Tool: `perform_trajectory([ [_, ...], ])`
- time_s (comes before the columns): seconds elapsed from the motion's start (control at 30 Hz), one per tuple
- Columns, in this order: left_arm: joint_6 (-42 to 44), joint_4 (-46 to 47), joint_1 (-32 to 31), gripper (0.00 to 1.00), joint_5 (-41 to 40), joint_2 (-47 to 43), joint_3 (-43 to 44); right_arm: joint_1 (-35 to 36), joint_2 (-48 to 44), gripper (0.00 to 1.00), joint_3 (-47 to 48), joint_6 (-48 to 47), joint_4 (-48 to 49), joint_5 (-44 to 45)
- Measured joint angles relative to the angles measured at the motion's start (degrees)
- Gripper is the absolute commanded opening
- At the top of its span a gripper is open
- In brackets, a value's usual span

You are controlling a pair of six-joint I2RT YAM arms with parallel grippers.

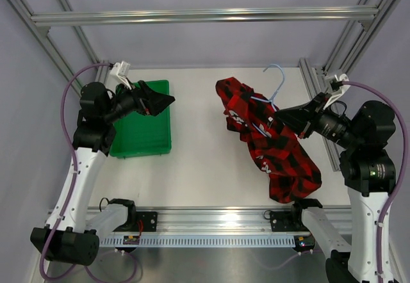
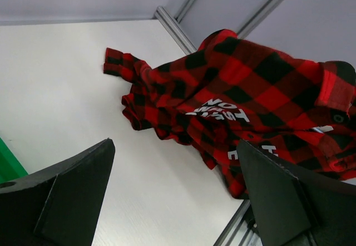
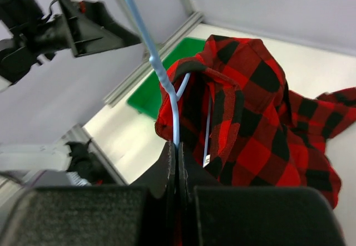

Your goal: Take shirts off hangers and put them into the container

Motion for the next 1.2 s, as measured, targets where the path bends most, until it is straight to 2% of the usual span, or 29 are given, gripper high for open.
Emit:
perform_trajectory([
  [0.2, 5.77, -6.16, -2.23, 0.99, 0.42, 2.71, 7.19, 0.00, -1.97, 0.00, -4.26, 5.38, 2.82, -7.96],
  [0.4, 5.70, -5.40, -3.15, 0.99, 3.82, 6.01, 8.33, 0.00, -4.66, 0.00, -4.33, 8.96, 5.07, -12.81],
  [0.53, 1.90, -1.01, -3.15, 0.99, 6.19, 7.02, 6.08, 0.00, -6.47, 0.00, -4.31, 9.97, 5.77, -15.17],
  [0.6, 0.04, 0.70, -3.15, 0.93, 6.49, 7.02, 4.83, 0.00, -7.06, 0.00, -4.31, 10.34, 5.84, -16.02],
  [0.7, -2.29, 2.38, -3.15, 0.93, 6.56, 7.23, 4.55, 0.00, -7.45, 0.00, -4.33, 11.02, 6.21, -17.22],
  [0.8, -5.03, 5.31, -3.15, 0.88, 7.78, 7.67, 4.55, 0.00, -7.76, 0.00, -4.33, 11.37, 6.25, -17.66],
  [0.97, -9.46, 12.83, -4.20, 0.83, 11.17, 8.09, 3.34, 0.00, -8.04, 0.00, -4.96, 12.31, 7.19, -18.34],
  [1.1, -10.10, 16.94, -5.75, 0.84, 13.53, 7.82, 2.38, 0.00, -7.98, 0.00, -5.29, 13.29, 7.82, -18.51],
  [1.2, -11.67, 24.59, -6.38, 0.79, 15.72, 5.66, -2.64, 0.00, -7.98, 0.00, -5.29, 15.06, 8.55, -18.12],
])
